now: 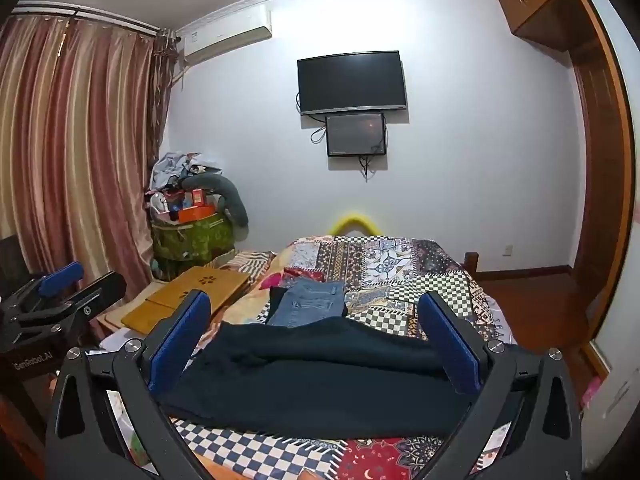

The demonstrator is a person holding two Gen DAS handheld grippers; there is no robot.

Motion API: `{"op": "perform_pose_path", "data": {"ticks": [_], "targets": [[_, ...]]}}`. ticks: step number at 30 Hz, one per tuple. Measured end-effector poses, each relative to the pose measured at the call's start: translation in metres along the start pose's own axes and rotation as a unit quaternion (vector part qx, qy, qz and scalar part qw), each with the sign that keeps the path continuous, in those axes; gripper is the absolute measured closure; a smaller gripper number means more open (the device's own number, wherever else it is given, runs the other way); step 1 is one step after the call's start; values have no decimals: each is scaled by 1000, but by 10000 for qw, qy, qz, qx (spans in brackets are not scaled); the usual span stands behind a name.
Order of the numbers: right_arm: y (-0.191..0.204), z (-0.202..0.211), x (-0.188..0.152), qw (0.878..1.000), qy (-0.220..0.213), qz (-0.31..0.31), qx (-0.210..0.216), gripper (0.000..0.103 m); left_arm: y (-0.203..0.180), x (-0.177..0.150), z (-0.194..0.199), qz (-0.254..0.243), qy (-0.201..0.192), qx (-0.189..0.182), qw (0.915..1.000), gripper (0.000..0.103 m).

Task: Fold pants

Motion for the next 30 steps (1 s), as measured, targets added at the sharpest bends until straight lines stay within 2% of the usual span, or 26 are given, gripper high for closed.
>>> {"op": "perform_pose_path", "data": {"ticks": [30], "targets": [[-2, 6, 3, 10000, 90, 4, -30, 0, -1, 1, 0, -25, -10, -9, 10000, 0]]}}
Point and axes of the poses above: each gripper's, at about its wrist camera, not at the fingertips, and z roughly against the way its jaws point, y to its left, x to its top, the point moved 9 cm from there along -z, roughly the way its jaws point, and after that the axes turned 4 degrees about y, right-handed, at the moved point
